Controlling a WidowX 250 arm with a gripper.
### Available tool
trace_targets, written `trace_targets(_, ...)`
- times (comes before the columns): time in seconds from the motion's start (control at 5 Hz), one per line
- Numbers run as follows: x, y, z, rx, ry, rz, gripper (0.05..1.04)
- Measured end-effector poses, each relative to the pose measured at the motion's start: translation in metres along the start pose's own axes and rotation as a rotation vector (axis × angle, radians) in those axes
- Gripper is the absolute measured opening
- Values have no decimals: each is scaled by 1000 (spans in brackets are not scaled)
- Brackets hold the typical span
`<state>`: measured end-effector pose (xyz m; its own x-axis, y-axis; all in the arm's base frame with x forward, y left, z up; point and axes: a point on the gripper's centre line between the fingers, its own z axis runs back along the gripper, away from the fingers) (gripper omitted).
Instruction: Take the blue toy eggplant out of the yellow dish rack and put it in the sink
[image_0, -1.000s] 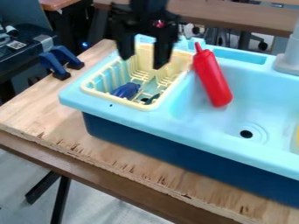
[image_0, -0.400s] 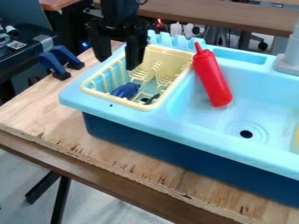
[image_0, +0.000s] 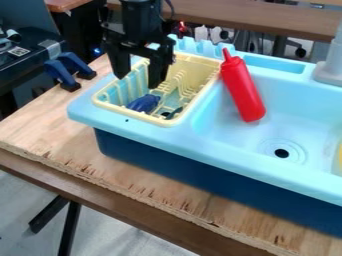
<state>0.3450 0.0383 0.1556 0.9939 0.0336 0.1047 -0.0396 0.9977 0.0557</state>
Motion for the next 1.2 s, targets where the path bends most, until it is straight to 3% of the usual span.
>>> trace_targets(0.2,2,-5,-21,9,60,21,1002)
trace_targets(0.6,1,-10,-47,15,134,71,1002)
trace_targets(1.0,-6,-6,-54,10,165,97,1000)
trace_targets(1.2,-8,-5,-55,-1,159,108,950)
